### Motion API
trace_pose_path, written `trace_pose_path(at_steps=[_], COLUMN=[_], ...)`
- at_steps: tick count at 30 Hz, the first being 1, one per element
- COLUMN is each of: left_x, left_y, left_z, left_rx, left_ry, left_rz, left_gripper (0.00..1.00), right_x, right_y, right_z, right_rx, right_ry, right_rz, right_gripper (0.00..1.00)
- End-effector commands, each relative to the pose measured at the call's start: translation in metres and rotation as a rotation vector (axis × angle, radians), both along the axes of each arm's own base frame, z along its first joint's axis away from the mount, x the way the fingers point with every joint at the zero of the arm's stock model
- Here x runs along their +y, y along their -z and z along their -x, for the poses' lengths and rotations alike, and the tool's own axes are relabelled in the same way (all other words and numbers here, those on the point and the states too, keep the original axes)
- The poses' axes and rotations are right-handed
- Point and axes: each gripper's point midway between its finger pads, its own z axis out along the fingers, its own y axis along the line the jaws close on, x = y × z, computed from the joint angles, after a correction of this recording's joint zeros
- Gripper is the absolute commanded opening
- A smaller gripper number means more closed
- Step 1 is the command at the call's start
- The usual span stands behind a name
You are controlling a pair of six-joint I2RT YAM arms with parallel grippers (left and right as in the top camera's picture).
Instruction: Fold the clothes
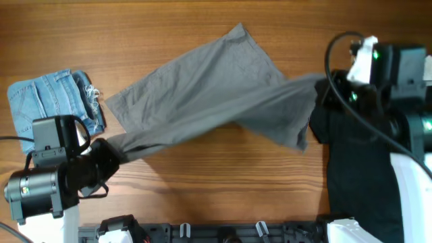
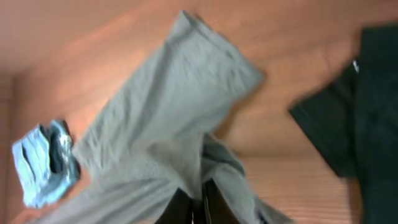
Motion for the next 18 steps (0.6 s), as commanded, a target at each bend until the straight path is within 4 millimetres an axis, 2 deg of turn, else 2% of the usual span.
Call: trace_pose_path(at_steps=[1, 2, 4, 5, 9, 12, 13, 14, 15, 16, 18], left_x=[0.026, 0.027, 0.032, 0.033, 0.044, 0.049, 0.051, 0.053, 0.054, 0.056, 0.057], left_y=[-0.003, -0.004, -0.005, -0.003, 0.012, 0.029, 0.037, 0.044, 0.049, 0.057, 0.067], left_z=[-0.023, -0.032, -0.055, -0.064, -0.102, -0.131, -0.142, -0.151, -0.157, -0.164, -0.171], left_rx=[-0.043, -0.063, -0.104, -0.111, -0.111, -0.106, -0.103, -0.101, -0.099, -0.093, -0.076], left_ry=[-0.048, -0.049, -0.051, -0.051, -0.058, -0.058, -0.058, -0.058, -0.057, -0.054, -0.048], left_rz=[-0.116, -0.119, -0.126, -0.128, -0.144, -0.144, -0.144, -0.143, -0.143, -0.143, -0.143], left_gripper=[0.04, 0.04, 0.04, 0.04, 0.04, 0.08, 0.10, 0.14, 0.25, 0.44, 0.64], right_x=[-0.022, -0.021, -0.013, -0.010, 0.010, 0.020, 0.025, 0.027, 0.030, 0.032, 0.030], right_y=[0.002, 0.002, 0.008, 0.014, 0.050, 0.083, 0.099, 0.111, 0.122, 0.133, 0.147], right_z=[-0.066, -0.080, -0.122, -0.135, -0.187, -0.215, -0.226, -0.234, -0.242, -0.247, -0.247], right_rx=[-0.101, -0.128, -0.201, -0.211, -0.232, -0.226, -0.217, -0.215, -0.218, -0.213, -0.181], right_ry=[0.100, 0.090, 0.050, 0.042, -0.020, -0.050, -0.055, -0.056, -0.068, -0.075, -0.076], right_rz=[0.093, 0.099, 0.097, 0.086, 0.016, -0.019, -0.047, -0.056, -0.067, -0.069, -0.063], right_gripper=[0.04, 0.04, 0.04, 0.04, 0.04, 0.05, 0.14, 0.47, 0.79, 1.00, 1.00])
